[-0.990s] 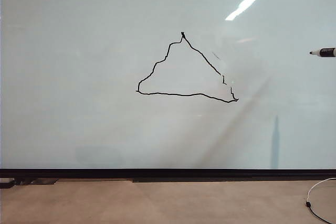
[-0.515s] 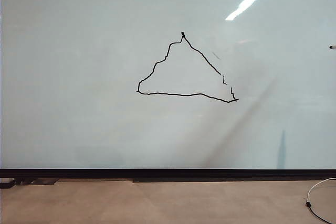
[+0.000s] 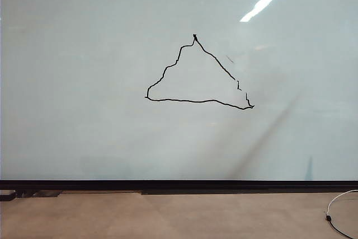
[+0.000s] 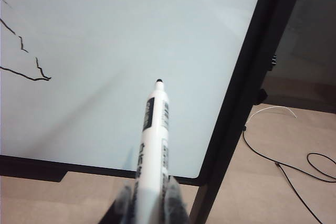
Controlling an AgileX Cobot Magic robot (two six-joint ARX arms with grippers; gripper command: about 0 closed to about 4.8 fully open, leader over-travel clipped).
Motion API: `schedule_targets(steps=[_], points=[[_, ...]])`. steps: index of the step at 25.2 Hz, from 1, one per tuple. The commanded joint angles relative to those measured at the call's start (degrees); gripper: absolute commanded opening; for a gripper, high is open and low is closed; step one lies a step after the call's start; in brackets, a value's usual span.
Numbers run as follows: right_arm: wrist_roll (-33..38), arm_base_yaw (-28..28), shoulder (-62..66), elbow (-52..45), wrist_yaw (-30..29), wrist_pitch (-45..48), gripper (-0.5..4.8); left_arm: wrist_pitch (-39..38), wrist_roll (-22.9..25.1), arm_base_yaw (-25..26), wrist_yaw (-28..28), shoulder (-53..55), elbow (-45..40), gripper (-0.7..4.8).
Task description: Pick up the pen on the shelf to the right of the whiteboard and draw a triangle.
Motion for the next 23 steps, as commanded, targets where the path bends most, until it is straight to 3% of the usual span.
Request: schedule_targets(steps=[1,23], points=[[-0.3,0.0,0.0,0.3,0.2,1.0,-0.04,0.3,0.0,0.0,0.2,0.0,0.2,-0.05],[-0.5,0.1,0.0,0.3,0.2,-0.1,-0.01,0.3,0.0,0.0,0.2,0.0,0.2,-0.05]])
